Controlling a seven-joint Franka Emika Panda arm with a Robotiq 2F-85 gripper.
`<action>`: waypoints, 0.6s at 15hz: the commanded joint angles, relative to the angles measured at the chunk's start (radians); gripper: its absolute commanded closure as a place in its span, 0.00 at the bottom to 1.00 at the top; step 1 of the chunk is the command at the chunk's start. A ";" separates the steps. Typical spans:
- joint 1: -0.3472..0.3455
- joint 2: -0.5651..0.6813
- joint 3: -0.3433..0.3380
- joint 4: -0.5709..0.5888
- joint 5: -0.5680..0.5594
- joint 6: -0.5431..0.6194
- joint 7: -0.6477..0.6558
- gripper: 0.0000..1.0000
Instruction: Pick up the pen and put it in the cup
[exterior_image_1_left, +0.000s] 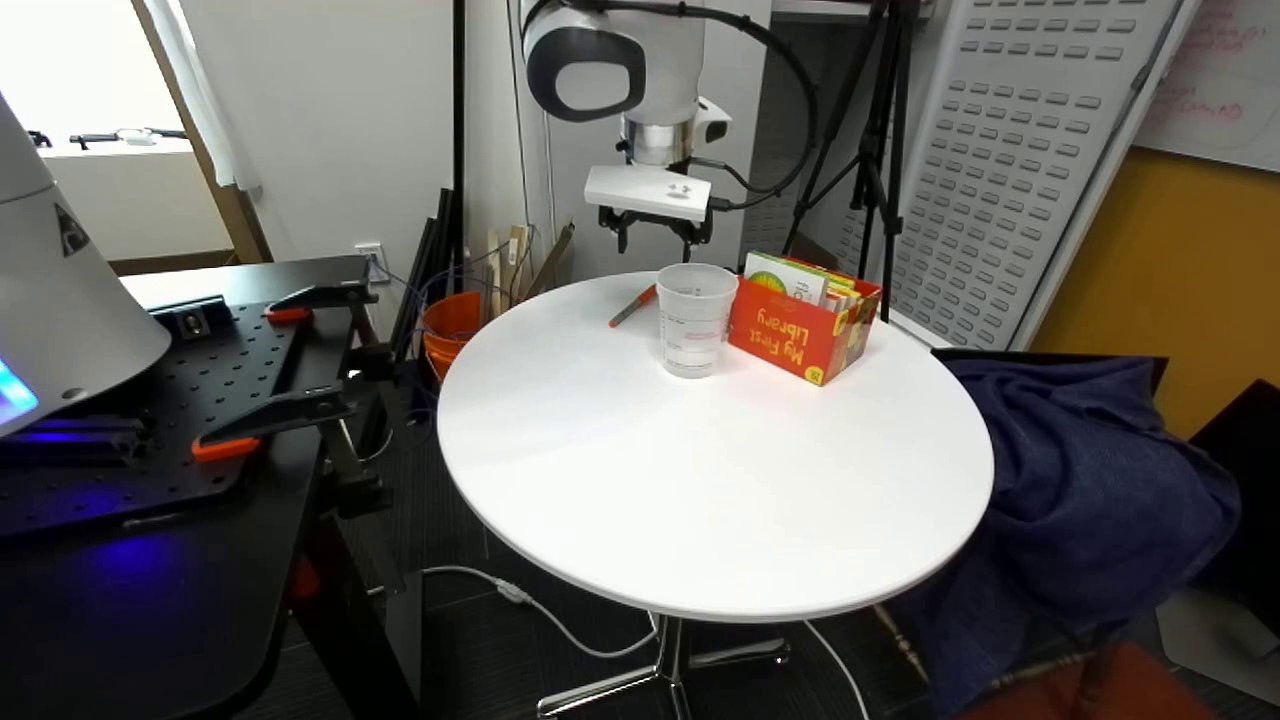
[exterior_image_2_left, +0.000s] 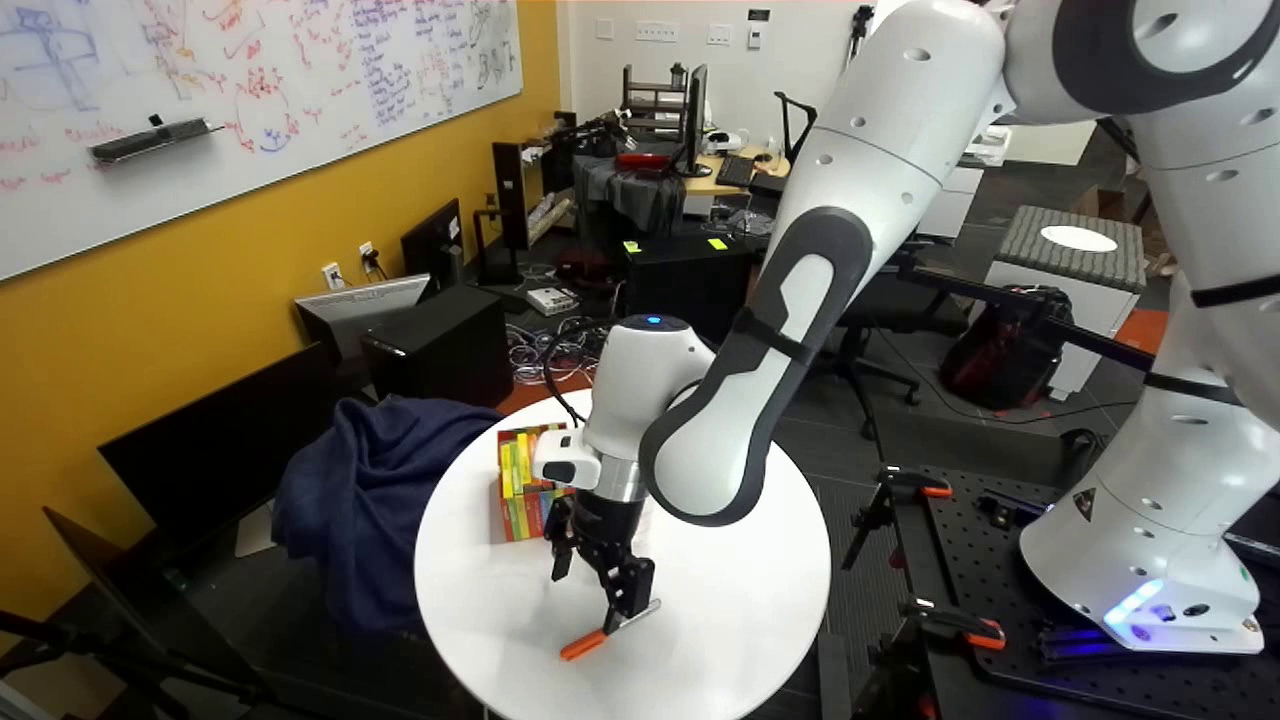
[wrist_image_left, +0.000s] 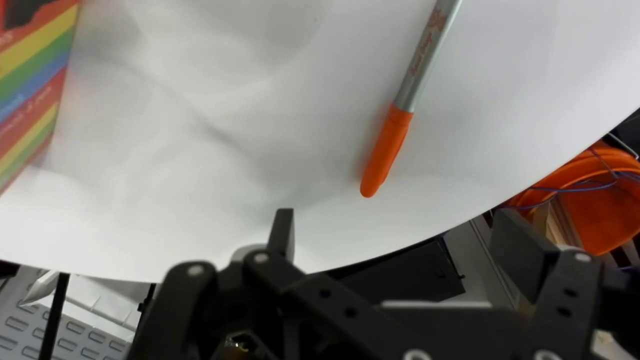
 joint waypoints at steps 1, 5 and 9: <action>-0.007 0.073 0.006 0.064 -0.074 0.023 0.079 0.00; 0.000 0.128 -0.001 0.118 -0.144 0.008 0.137 0.00; 0.010 0.165 -0.011 0.152 -0.192 -0.008 0.201 0.00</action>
